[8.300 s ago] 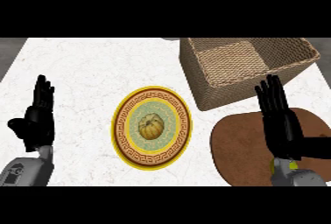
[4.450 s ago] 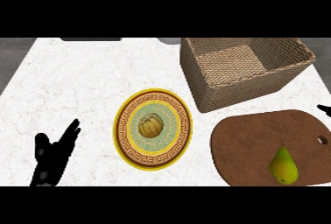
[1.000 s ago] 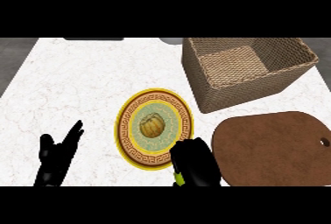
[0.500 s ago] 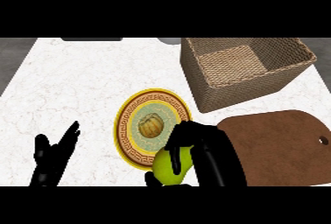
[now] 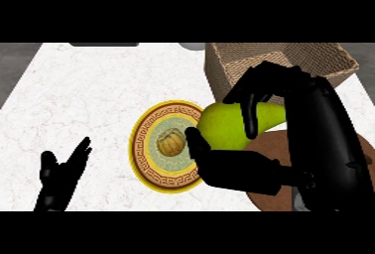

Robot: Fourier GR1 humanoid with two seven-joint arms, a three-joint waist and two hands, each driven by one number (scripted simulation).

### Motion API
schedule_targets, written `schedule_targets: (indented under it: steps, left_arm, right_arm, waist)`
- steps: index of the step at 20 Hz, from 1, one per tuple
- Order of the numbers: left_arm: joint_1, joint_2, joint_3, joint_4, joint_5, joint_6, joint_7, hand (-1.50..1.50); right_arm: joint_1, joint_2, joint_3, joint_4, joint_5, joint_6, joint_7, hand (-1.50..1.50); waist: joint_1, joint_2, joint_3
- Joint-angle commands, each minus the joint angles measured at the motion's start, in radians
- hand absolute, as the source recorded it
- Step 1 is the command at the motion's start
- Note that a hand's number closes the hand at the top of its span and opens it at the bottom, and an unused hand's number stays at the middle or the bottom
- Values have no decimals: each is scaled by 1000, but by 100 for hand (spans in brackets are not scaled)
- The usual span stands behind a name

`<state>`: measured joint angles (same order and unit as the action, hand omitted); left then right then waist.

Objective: Pick the pear from the cutting board and place it in the basket

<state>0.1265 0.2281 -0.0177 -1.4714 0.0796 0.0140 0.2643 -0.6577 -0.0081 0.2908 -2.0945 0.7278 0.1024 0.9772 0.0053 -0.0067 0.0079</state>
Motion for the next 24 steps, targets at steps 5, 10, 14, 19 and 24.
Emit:
schedule_targets:
  steps: [5,10,14,19,24]
  left_arm:
    - [23,0,11,49,4,-24,3,0]
    - [-1,-21,7,82,-4,-26,-16,0]
    - [26,11,34,57,14,-57,-13,0]
    - [-2,-38,11,61,-14,-16,-2,0]
    - [-58,-60,-9,77,-43,7,38,0]
  right_arm:
    - [-241,-101,-298,194,-122,99,13,150]
    - [-272,-139,-339,441,-123,25,-169,150]
    - [-291,-186,-372,552,-126,29,-240,150]
    - [-303,-206,-417,722,-152,-17,-385,150]
    - [-331,-199,-499,892,-200,-92,-488,150]
  waist:
    - [1,8,-8]
    - [10,12,-8]
    - [12,11,-8]
    - [11,12,-8]
    - [12,15,-8]
